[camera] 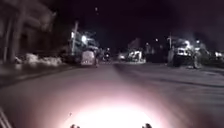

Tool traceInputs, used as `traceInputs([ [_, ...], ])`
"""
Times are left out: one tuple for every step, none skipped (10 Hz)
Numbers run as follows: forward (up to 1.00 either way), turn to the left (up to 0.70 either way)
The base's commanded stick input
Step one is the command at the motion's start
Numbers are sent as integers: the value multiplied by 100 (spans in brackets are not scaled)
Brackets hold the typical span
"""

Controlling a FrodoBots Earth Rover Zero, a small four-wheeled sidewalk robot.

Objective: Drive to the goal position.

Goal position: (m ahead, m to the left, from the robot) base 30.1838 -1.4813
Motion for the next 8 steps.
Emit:
traceInputs([
  [85,0],
  [85,0],
  [85,0],
  [85,0],
  [85,0],
  [85,0],
  [85,0],
  [85,0],
])
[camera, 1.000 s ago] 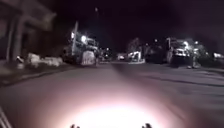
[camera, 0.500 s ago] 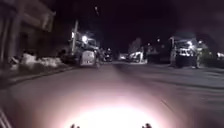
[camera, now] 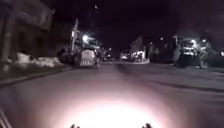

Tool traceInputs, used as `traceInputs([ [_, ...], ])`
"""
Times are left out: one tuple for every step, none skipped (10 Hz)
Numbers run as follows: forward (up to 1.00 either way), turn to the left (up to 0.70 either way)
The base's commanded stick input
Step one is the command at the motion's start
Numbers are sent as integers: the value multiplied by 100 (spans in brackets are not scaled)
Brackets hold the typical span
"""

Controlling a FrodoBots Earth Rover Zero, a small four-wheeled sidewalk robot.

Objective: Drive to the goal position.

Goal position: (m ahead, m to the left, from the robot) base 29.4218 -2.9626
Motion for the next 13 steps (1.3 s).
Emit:
traceInputs([
  [85,0],
  [85,0],
  [85,0],
  [85,0],
  [85,0],
  [85,-15],
  [85,-19],
  [85,-8],
  [85,0],
  [85,0],
  [85,0],
  [85,0],
  [85,0],
])
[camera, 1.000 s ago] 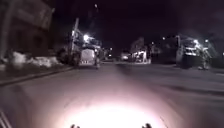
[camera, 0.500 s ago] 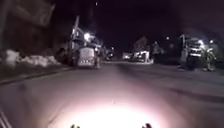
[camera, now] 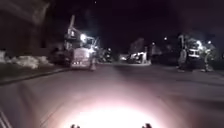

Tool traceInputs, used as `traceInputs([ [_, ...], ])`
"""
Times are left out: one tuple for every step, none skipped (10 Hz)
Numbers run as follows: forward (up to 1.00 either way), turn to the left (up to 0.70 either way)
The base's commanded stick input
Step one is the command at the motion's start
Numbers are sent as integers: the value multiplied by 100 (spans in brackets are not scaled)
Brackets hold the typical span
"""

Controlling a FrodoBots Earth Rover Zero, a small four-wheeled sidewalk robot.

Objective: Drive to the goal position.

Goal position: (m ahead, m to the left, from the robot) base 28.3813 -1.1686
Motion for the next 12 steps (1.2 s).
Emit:
traceInputs([
  [85,0],
  [85,0],
  [85,-8],
  [85,-34],
  [85,-31],
  [85,0],
  [85,0],
  [85,0],
  [85,0],
  [85,0],
  [85,0],
  [85,0],
])
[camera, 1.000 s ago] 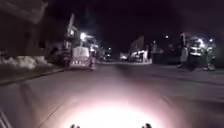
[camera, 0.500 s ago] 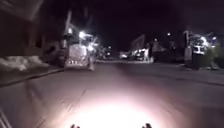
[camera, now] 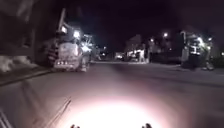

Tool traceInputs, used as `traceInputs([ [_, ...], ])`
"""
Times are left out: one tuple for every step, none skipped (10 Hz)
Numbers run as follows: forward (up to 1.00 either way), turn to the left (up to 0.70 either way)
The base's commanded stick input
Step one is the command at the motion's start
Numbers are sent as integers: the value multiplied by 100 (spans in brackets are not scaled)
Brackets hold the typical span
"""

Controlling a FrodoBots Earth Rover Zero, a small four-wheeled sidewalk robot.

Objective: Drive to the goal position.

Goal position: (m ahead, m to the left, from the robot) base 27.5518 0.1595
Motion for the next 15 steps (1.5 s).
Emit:
traceInputs([
  [85,0],
  [85,0],
  [85,0],
  [85,0],
  [85,0],
  [85,0],
  [85,-2],
  [85,-7],
  [85,-7],
  [85,-15],
  [85,-32],
  [85,-34],
  [85,-32],
  [85,-25],
  [85,-18],
])
